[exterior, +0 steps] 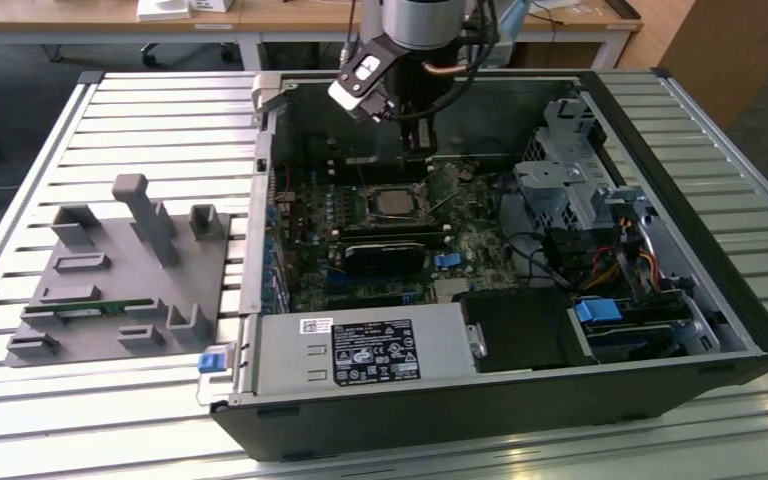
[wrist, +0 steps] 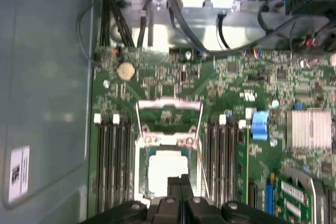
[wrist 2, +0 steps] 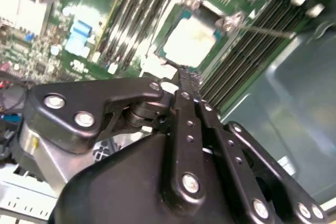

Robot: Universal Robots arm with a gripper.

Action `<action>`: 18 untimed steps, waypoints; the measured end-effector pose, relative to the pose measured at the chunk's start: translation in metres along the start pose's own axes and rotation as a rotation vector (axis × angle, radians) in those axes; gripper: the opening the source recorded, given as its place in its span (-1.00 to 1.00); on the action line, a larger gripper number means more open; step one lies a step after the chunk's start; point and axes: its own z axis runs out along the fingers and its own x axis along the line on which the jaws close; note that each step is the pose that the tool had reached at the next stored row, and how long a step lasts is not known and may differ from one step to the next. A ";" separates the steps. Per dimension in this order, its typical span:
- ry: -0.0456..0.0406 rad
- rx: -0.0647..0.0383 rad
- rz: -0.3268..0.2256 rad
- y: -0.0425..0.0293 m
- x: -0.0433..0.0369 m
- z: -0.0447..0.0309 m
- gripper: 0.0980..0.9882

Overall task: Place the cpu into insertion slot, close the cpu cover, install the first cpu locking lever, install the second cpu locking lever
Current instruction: 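Close the cpu cover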

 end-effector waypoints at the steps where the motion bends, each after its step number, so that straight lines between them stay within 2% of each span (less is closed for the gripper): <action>1: 0.0003 0.001 0.000 0.0045 0.0000 0.0004 -0.98; 7: 0.0005 0.007 -0.001 0.0321 0.0004 0.0041 -0.98; 9: 0.0007 0.007 -0.002 0.0391 0.0006 0.0058 -0.98; 18: 0.0017 0.009 -0.024 0.0521 0.0037 0.0107 -0.98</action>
